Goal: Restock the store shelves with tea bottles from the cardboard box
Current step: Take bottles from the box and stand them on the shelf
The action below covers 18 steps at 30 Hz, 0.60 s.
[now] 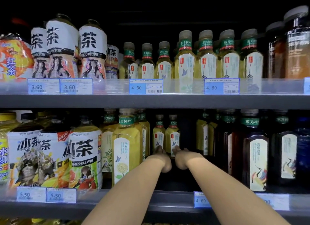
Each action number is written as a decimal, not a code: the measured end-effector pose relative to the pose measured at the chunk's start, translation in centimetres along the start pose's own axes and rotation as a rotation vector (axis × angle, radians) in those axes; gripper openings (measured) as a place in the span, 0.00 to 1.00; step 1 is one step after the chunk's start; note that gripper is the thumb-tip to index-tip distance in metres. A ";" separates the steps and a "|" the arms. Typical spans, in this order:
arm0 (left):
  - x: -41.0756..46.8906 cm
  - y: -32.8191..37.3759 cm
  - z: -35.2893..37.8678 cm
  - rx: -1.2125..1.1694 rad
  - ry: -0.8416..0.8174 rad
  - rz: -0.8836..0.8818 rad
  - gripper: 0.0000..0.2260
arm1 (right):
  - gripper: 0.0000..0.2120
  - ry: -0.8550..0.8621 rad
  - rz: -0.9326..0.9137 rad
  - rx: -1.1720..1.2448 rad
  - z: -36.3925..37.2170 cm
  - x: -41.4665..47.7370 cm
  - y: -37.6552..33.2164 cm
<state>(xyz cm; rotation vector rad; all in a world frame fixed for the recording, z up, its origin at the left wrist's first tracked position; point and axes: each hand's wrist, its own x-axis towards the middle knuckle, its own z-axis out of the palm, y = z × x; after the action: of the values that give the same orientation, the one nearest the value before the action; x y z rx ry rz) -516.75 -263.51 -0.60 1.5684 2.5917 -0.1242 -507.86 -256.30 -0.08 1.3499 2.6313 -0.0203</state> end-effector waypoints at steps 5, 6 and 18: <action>-3.6 0.7 -1.2 -0.086 0.091 0.020 0.32 | 0.31 0.202 -0.050 0.088 -0.9 -3.6 0.8; -4.9 0.8 -1.5 -0.109 0.113 0.018 0.30 | 0.28 0.233 -0.045 0.101 -1.2 -5.1 0.8; -28.3 1.6 4.0 -0.287 0.847 0.291 0.07 | 0.15 0.767 -0.176 0.312 5.6 -28.6 0.5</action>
<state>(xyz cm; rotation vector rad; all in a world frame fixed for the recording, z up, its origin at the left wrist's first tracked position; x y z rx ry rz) -502.13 -288.06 -0.71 2.1690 2.6378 1.1050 -490.29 -279.54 -0.71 1.4154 3.5071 0.0828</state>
